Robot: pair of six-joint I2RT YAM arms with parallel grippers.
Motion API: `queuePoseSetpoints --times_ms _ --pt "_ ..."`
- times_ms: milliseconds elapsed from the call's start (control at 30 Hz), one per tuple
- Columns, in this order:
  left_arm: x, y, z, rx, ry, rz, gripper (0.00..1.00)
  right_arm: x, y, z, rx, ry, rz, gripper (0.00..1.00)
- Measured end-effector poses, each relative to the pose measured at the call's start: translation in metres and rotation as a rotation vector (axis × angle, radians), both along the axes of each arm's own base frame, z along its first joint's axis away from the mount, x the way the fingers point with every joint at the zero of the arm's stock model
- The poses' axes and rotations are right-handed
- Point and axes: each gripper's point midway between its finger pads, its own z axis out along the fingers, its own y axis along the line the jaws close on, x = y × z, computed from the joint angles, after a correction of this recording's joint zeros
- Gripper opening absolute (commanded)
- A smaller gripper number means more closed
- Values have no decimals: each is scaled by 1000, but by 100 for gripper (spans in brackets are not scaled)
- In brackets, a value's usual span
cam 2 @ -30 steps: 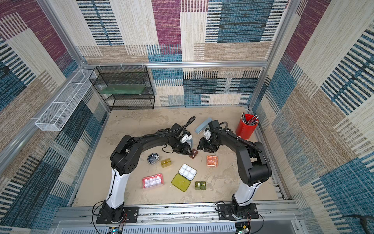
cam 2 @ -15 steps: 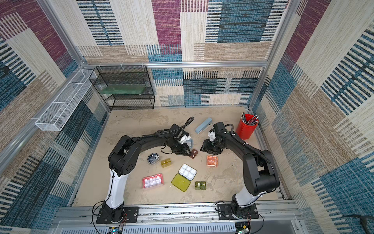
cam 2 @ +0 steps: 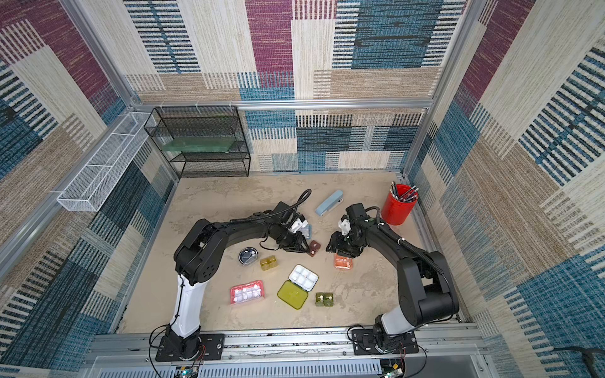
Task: Close pillboxes
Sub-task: Adjust the pillbox at the center of the board.
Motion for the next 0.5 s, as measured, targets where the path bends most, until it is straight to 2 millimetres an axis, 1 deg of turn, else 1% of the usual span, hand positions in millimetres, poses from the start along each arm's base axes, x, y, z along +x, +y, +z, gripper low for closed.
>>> queuePoseSetpoints --times_ms 267,500 --pt "-1 -6 0 -9 4 9 35 -4 -1 -4 -3 12 0 54" --pt "-10 -12 -1 -14 9 -7 35 -4 -3 -6 -5 13 -1 54"
